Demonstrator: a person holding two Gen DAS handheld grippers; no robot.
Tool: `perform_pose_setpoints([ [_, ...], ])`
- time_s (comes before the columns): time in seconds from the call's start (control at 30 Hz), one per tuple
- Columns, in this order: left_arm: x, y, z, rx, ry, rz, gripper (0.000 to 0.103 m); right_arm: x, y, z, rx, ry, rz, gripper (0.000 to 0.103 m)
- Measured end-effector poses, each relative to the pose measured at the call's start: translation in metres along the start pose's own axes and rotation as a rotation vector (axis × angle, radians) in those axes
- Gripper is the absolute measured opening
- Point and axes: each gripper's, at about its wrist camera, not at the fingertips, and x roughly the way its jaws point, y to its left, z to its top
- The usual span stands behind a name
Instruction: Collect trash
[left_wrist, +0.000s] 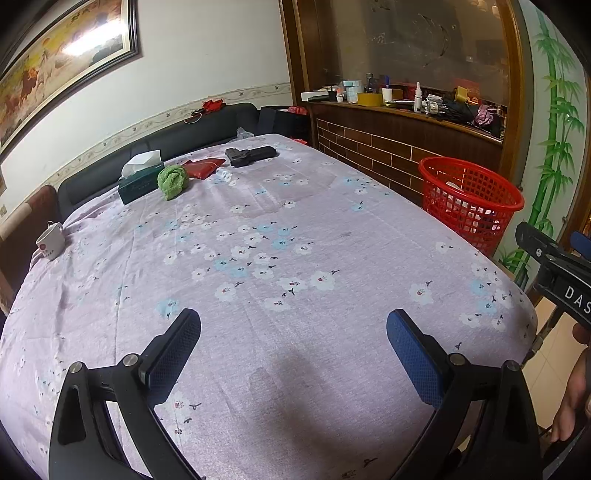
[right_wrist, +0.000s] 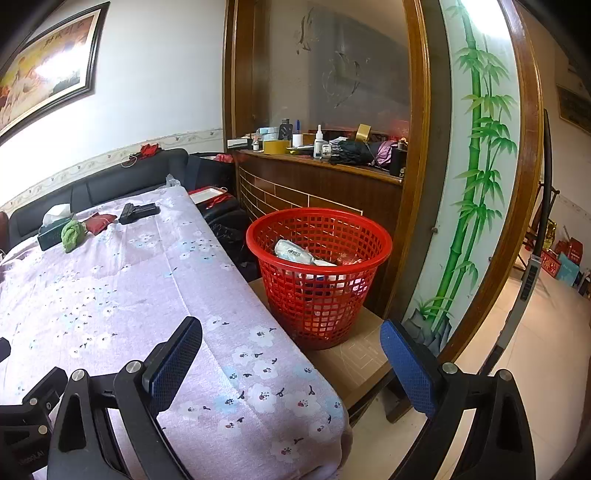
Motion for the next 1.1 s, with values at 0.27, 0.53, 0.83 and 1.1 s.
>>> perform_pose_setpoints([
  [0.27, 0.0000, 0.0010, 0.0000, -0.001, 0.000, 0.001, 0.100, 0.0002, -0.0001, -0.0001, 0.000, 0.001, 0.002, 0.099],
  [0.53, 0.0000, 0.0015, 0.0000, -0.002, 0.000, 0.000, 0.100, 0.0002, -0.0006, -0.0014, 0.000, 0.005, 0.003, 0.099],
  [0.83, -0.0001, 0.0020, 0.0001, -0.001, 0.000, 0.000, 0.100, 0.0008, -0.0002, -0.0015, -0.002, 0.010, 0.007, 0.099],
  [1.1, 0.0006, 0.0027, -0.0015, -0.004, 0.004, -0.003, 0.100, 0.0015, 0.0002, -0.0014, -0.003, 0.011, 0.007, 0.099],
])
